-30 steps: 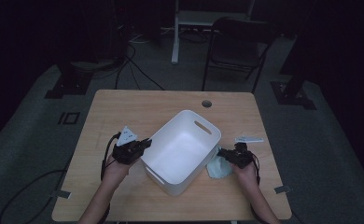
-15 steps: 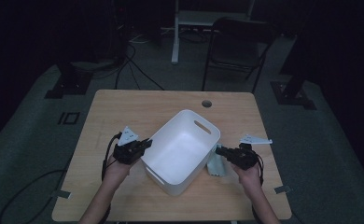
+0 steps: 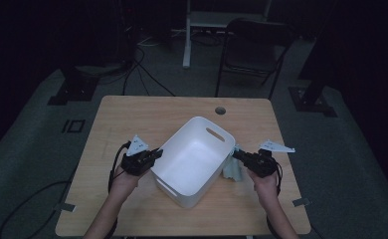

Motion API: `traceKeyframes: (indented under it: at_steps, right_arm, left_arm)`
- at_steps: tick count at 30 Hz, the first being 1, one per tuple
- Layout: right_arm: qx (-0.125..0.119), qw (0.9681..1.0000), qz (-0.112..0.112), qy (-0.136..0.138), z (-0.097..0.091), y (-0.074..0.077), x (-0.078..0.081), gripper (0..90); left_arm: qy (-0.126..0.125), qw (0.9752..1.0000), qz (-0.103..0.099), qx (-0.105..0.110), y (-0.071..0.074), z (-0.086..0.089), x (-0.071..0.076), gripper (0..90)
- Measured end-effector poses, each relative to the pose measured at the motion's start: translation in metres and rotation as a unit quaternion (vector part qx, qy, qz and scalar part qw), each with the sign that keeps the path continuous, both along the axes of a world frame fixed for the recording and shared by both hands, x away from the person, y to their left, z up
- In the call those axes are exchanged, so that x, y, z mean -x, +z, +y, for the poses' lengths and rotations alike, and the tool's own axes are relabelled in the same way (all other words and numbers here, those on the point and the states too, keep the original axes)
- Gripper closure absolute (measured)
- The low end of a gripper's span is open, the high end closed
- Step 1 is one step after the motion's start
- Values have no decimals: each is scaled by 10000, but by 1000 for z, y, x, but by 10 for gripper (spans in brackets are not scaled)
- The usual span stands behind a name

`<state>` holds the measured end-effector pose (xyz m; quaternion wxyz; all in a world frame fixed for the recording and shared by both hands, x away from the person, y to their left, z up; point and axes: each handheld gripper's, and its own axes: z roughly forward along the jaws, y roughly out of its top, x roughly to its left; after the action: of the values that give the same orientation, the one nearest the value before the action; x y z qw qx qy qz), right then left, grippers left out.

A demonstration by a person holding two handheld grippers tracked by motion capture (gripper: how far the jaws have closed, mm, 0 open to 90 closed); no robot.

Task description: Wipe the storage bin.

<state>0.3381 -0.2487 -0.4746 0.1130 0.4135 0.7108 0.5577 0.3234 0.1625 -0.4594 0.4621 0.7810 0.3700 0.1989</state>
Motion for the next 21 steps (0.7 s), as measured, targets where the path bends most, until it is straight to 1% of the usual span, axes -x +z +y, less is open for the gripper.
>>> traceKeyframes:
  at_steps: [2, 3, 4, 5, 7, 8, 9, 11, 12, 13, 14, 16, 17, 18, 19, 21]
  right_arm:
    - [51, 10000, -13, -14, 1, -2, -1, 852]
    - [128, 9999, -8, -17, 1, -3, -2, 852]
    - [180, 9998, 17, -21, 2, -5, -3, 852]
    - [180, 9998, 17, -21, 2, -5, -3, 852]
    - [239, 9995, 199, -19, 3, -14, -7, 852]
    - [239, 9995, 199, -19, 3, -14, -7, 852]
    - [284, 9992, 296, -25, 4, -21, -10, 852]
    - [284, 9990, 338, -24, 4, -23, -12, 852]
    - [271, 9987, 443, -22, 4, -29, -15, 852]
    - [271, 9987, 443, -22, 4, -29, -15, 852]
    - [349, 9980, 521, -44, 5, -34, -17, 851]
    - [384, 9977, 557, -45, 5, -36, -18, 851]
    - [484, 9968, 628, -67, 6, -42, -20, 852]
    - [484, 9968, 628, -67, 6, -42, -20, 852]
    - [549, 9956, 762, -63, 5, -50, -24, 851]
    - [590, 9942, 899, -74, 6, -57, -28, 851]
  left_arm:
    - [-15, 10000, -1, -3, 0, 0, 0, 859]
    - [-15, 10000, 15, 24, 0, 0, 0, 859]
    - [-12, 10000, 0, -8, 0, 0, 0, 859]
    - [-12, 10000, 0, -8, 0, 0, 0, 860]
    - [-6, 10000, -1, -12, 0, 0, 0, 859]
    - [0, 10000, -11, -30, 0, 0, 0, 859]
    - [7, 10000, -16, -27, 0, -1, 0, 858]
    - [5, 10000, -20, -25, 0, 0, 0, 856]
    - [9, 10000, -14, -16, 0, 0, 0, 855]
    - [11, 10000, -14, -17, 0, 0, 0, 855]
    - [10, 10000, -8, -11, 0, 0, 0, 855]
    - [14, 10000, -9, -16, 0, 0, 0, 856]
    - [19, 10000, -13, -23, 0, -1, 0, 856]
    - [22, 10000, -12, -16, 0, -1, 0, 856]
    - [28, 10000, -13, -16, 0, -1, 0, 856]
    - [37, 10000, -4, 3, 0, 0, 0, 856]
